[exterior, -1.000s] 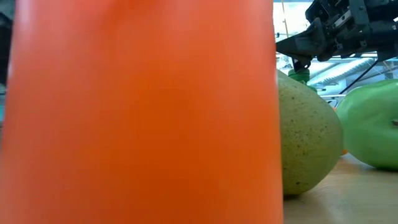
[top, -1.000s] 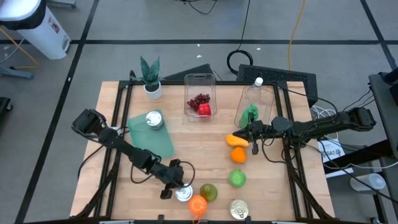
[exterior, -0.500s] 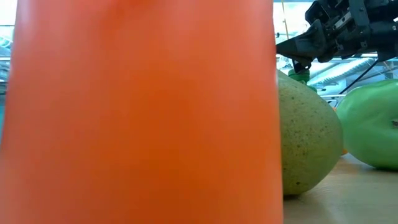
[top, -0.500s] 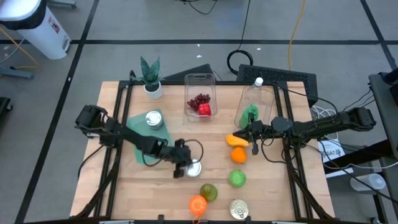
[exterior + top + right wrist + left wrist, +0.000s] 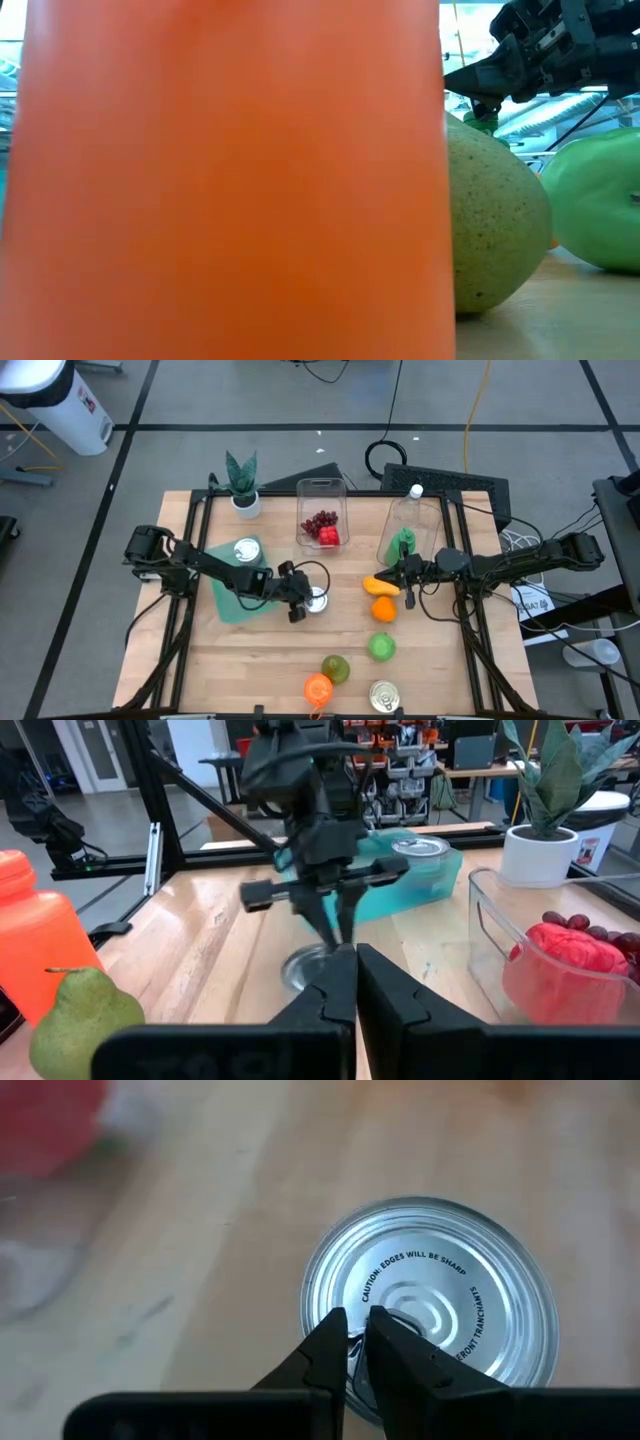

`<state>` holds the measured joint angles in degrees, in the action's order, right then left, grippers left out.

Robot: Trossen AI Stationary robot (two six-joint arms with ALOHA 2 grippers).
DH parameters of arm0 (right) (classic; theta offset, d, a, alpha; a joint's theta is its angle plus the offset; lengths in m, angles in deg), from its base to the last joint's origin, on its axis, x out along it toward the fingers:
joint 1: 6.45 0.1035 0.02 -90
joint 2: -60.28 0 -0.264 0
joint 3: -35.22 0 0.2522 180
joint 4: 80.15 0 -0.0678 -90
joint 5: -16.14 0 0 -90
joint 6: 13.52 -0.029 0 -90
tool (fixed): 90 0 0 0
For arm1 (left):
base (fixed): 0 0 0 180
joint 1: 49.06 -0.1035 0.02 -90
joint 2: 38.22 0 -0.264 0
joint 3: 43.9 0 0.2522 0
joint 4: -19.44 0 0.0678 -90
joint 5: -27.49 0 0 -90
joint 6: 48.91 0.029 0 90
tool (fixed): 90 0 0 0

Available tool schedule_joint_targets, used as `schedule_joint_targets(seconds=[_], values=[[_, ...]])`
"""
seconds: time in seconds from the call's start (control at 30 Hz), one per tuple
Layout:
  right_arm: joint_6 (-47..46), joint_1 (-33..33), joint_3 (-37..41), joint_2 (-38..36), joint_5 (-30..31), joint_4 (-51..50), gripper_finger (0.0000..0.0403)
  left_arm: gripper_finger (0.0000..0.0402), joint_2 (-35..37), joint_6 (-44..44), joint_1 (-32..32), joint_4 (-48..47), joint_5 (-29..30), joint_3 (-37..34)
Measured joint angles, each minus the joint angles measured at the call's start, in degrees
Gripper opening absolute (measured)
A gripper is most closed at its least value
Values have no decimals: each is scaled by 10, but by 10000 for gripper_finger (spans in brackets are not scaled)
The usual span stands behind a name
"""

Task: Pick & Place Food Item
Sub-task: Move the green tuna can to the middle of the table, then put the orange water bottle into the right transparent bin

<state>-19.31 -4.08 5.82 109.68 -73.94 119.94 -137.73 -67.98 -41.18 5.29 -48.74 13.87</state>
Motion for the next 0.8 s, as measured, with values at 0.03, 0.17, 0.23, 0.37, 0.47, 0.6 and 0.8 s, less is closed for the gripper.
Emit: schedule_joint_targets(seconds=[0.03,0.17,0.23,0.37,0.47,0.6,0.8], values=[[0,0,0,0,0,0,0,51,0,-6,-3,-5,10,0],[0,0,0,0,0,1,0,51,0,-15,-10,-12,24,0],[0,0,0,0,0,1,0,51,0,-21,-12,-11,31,0],[0,0,0,0,0,1,0,51,17,19,-12,9,26,-3],[4,0,0,0,0,2,0,51,60,56,-1,5,10,-5],[4,0,0,0,0,3,0,51,143,59,15,-38,19,-4],[4,0,0,0,0,-2,0,51,255,62,87,-123,116,-3]])
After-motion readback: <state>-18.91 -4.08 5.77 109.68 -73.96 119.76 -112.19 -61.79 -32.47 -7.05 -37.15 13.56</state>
